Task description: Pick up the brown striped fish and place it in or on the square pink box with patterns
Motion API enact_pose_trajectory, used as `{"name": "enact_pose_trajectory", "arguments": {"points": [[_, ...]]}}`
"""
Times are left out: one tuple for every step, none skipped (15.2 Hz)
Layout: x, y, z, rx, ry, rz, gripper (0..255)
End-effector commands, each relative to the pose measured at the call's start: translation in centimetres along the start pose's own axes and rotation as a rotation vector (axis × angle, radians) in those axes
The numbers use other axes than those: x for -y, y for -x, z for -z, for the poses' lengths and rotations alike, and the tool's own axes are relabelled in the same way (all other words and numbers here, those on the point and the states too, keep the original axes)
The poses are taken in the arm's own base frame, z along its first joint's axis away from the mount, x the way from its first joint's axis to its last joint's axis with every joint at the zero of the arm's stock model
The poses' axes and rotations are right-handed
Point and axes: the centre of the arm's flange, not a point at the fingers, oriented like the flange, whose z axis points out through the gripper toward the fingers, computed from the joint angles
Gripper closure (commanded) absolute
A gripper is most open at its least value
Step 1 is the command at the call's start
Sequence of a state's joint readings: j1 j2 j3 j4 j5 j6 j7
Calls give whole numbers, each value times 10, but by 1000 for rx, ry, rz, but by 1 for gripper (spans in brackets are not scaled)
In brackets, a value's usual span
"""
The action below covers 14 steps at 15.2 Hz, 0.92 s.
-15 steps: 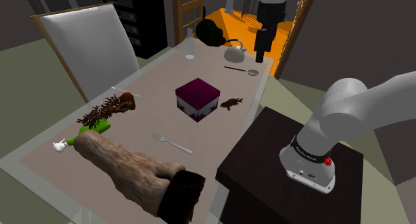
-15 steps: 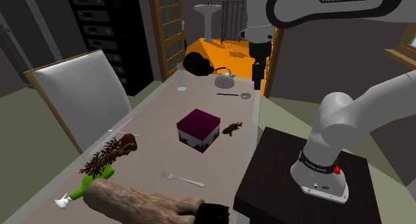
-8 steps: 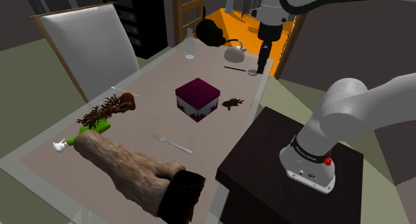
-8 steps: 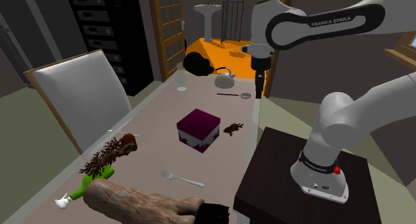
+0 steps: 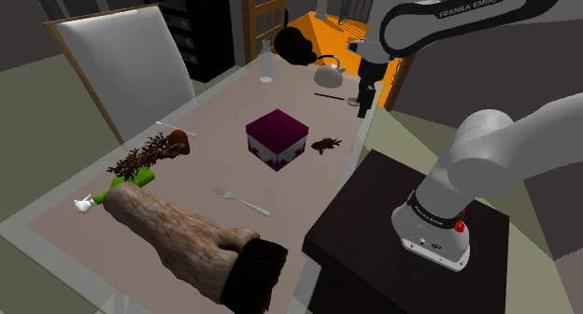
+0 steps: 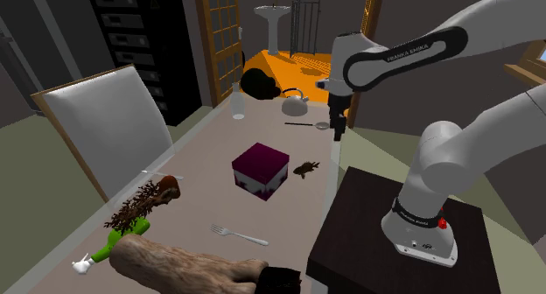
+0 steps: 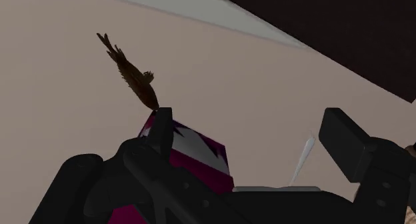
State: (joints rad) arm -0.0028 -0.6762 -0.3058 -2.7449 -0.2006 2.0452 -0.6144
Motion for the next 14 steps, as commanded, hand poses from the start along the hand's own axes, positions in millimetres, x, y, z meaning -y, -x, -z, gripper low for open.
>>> {"name": "enact_pose_trajectory", "arguments": {"points": [[-17, 3, -22, -17, -2, 54, 0], [-25, 3, -32, -25, -4, 78, 0], [-33, 3, -43, -33, -7, 103, 0], [-41, 2, -54, -41, -9, 128, 0], [-49, 2, -64, -49, -11, 152, 0], [-57, 1, -75, -57, -14, 177, 0], [-65, -1, -86, -64, -16, 202, 0], [-73, -2, -97, -72, -18, 226, 0], [-81, -4, -107, -80, -20, 251, 0], [-89, -6, -118, -88, -23, 276, 0], [-97, -8, -129, -96, -25, 300, 0], [-104, -11, -139, -104, -27, 325, 0], [-112, -14, -150, -111, -29, 350, 0], [-119, -17, -161, -119, -32, 374, 0]]}}
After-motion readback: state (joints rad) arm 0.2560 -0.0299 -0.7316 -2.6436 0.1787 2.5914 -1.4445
